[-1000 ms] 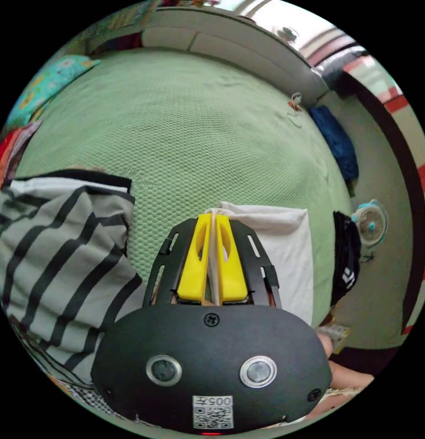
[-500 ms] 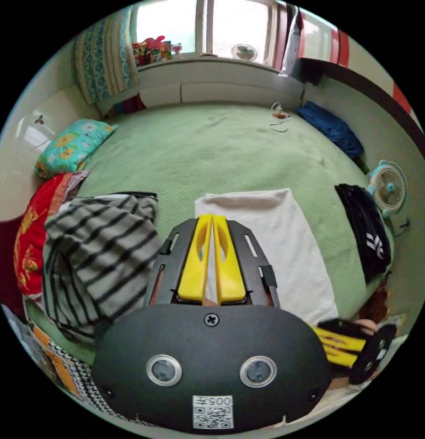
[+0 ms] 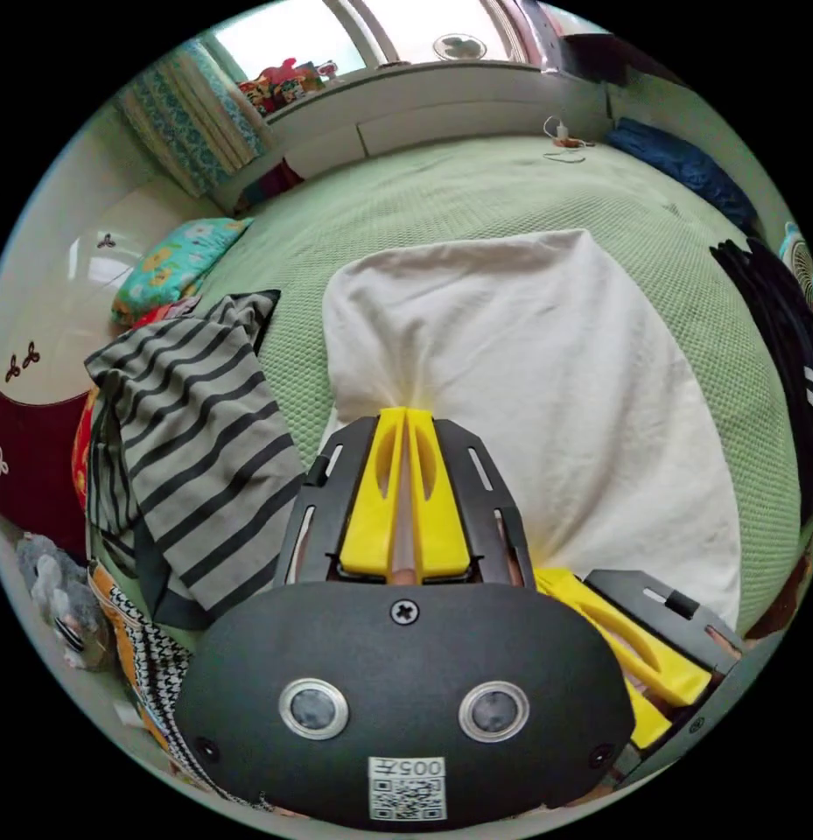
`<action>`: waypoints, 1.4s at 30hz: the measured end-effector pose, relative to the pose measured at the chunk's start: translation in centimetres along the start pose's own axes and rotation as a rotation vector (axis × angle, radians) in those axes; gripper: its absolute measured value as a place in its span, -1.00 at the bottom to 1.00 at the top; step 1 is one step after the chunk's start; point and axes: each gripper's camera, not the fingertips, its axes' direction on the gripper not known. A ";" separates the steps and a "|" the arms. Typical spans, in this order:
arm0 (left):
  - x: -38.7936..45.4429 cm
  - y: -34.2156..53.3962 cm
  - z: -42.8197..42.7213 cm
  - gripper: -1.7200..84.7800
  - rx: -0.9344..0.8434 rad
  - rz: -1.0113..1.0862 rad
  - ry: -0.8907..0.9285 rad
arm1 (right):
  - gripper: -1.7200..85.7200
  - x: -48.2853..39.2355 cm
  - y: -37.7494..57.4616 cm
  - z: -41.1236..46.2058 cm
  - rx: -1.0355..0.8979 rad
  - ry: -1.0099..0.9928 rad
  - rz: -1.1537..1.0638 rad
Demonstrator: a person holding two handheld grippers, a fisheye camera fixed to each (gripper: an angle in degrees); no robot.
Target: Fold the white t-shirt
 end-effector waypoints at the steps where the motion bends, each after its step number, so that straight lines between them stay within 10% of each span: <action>1: -0.2 0.1 0.0 -0.97 0.002 -0.012 0.015 | -1.00 0.5 -0.3 0.0 -0.008 -0.015 0.006; 26: -7.7 -0.2 -3.7 -0.97 0.104 -0.166 0.330 | -0.99 11.9 -3.5 -8.4 0.272 -0.061 0.227; 42: -11.2 -2.6 5.1 -0.96 -0.102 -0.111 0.356 | -0.99 12.8 -25.9 -2.5 -0.103 0.147 0.002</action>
